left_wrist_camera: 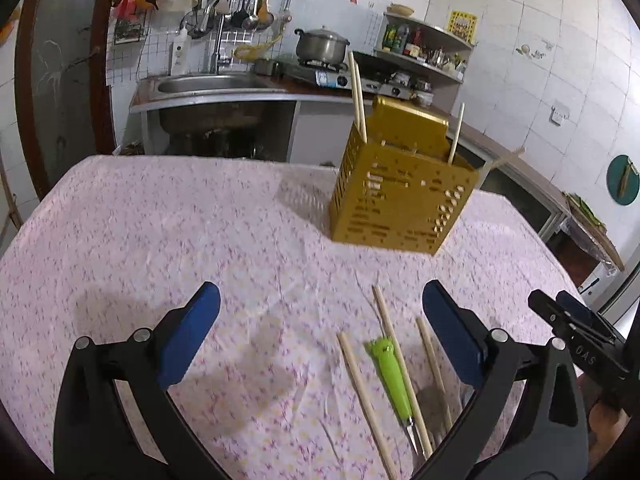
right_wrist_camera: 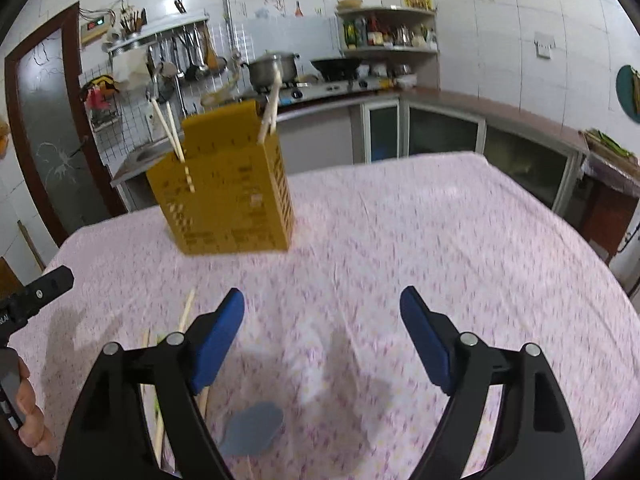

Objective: Organize utensils
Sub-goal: 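Open both tools and withdraw them from the yellow caddy, then lower the left tool onto a chopstick beside the frog utensil and close it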

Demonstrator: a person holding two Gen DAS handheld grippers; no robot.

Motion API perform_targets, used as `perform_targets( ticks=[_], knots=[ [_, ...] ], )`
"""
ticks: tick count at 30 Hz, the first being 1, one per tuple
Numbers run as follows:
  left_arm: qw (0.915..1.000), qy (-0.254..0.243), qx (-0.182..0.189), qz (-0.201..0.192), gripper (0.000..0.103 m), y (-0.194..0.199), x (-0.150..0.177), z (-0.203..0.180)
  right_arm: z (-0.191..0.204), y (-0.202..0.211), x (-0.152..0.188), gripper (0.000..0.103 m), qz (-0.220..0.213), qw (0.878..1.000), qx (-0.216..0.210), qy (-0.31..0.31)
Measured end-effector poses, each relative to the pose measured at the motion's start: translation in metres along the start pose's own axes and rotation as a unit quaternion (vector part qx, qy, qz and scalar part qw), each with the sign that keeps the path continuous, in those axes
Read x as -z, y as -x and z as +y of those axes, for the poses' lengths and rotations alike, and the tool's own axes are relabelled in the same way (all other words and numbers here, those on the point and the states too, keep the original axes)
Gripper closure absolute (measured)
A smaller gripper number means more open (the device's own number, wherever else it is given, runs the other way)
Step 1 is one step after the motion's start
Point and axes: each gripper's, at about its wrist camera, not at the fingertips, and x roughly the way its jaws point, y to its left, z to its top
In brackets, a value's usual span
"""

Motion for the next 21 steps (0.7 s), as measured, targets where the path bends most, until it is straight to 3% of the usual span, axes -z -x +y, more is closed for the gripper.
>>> perform_targets(
  ticks=[11,17,19,21],
  knots=[
    [0.9964,0.008,-0.017,0.083,0.005,-0.04,0.04,0.006,0.003,-0.025,0.038,0.024,0.054,0.998,0.022,0.018],
    [0.9963,-0.001,-0.02,0.084,0.006,-0.04,0.043,0.003,0.014,-0.023,0.042,0.025,0.07,0.997,0.02,0.038],
    [0.9959,-0.004,-0.015,0.089,0.014,-0.041,0.046,-0.001,0.017,-0.021,0.044,0.029,0.076,0.996,0.019,0.04],
    [0.9946,-0.011,-0.007,0.103,0.024,-0.046,0.048,-0.004,0.02,-0.021,0.046,0.042,0.086,0.995,0.02,0.042]
  ],
)
